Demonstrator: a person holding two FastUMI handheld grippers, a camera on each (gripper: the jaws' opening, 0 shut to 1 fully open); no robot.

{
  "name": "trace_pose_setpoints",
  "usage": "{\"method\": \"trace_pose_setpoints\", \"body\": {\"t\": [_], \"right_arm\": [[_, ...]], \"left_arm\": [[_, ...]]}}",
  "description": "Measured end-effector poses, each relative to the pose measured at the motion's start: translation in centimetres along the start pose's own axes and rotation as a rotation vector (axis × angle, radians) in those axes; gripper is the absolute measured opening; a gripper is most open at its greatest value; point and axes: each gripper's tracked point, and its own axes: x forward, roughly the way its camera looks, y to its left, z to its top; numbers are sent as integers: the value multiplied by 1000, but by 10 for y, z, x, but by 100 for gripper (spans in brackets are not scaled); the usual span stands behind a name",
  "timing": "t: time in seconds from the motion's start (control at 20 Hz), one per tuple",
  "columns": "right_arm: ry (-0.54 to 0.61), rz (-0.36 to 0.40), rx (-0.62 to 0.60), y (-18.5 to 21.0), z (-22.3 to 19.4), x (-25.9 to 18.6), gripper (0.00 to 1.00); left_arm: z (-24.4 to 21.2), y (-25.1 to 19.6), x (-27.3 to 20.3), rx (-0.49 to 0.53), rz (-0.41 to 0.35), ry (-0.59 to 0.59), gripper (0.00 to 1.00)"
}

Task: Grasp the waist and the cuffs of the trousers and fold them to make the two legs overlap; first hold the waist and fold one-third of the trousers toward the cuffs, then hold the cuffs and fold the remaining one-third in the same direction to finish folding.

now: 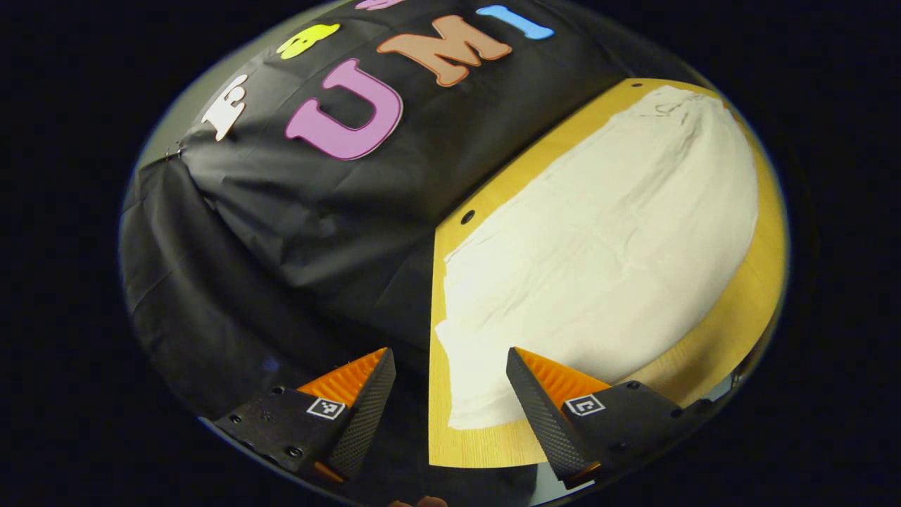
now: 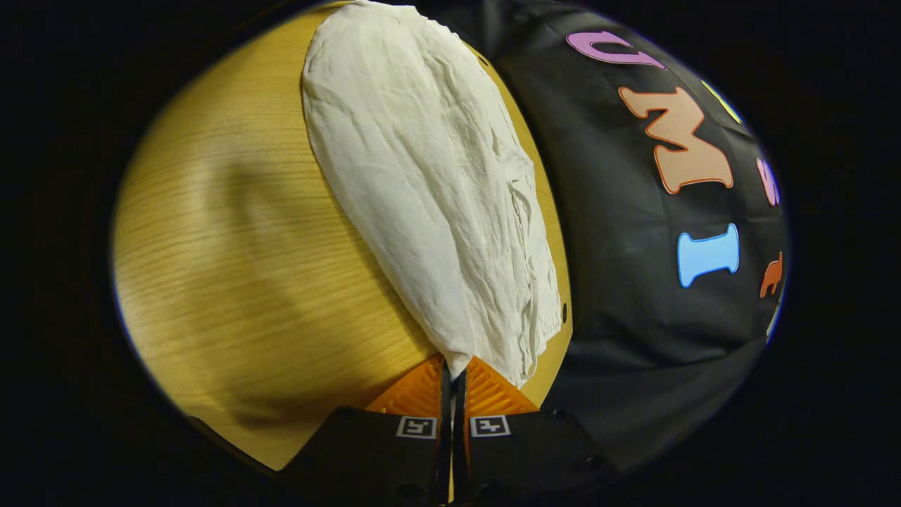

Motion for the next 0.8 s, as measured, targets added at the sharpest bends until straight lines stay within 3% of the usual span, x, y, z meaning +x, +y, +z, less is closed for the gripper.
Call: {"method": "trace_pose_setpoints", "body": {"t": [0.45,0.8], "right_arm": [[-6,-14,-8,-1,-1,1,3],[-4,-17,-9,-1,-1,1,3]], "left_arm": [[-51,-46,3,183,-190,110,97],[-68,-59,16,338,-263,122,97]]}}
